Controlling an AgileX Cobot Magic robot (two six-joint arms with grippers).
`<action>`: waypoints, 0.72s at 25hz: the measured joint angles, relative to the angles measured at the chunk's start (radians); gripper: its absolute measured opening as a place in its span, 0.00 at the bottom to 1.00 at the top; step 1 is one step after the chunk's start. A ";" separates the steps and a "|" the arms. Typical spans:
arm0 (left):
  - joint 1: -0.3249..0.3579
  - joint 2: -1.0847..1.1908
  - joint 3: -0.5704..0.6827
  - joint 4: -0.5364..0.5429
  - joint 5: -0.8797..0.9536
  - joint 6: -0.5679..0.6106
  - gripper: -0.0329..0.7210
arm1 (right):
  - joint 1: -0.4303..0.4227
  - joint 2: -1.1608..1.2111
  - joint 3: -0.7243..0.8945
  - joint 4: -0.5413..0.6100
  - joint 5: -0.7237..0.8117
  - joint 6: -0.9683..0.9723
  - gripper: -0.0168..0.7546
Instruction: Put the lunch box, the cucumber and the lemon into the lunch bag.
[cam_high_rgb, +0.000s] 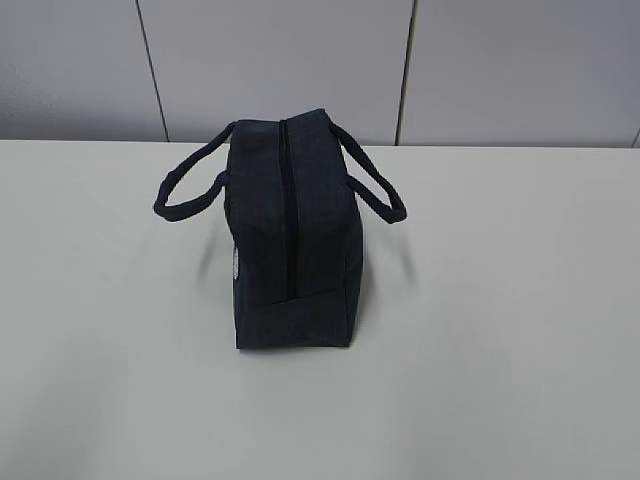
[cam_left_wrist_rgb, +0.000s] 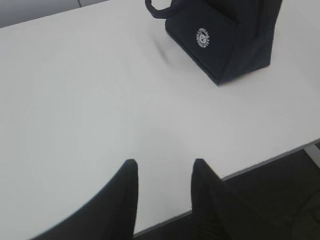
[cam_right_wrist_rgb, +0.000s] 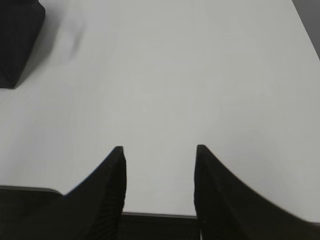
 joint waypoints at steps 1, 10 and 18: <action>0.012 0.000 0.000 0.000 0.000 0.000 0.36 | 0.000 0.000 0.000 0.000 0.000 0.000 0.46; 0.029 0.000 0.000 0.000 0.000 0.000 0.36 | 0.000 0.000 0.000 0.000 0.000 0.000 0.46; 0.029 0.000 0.000 0.000 0.000 0.000 0.36 | 0.000 0.000 0.000 0.000 0.000 0.000 0.46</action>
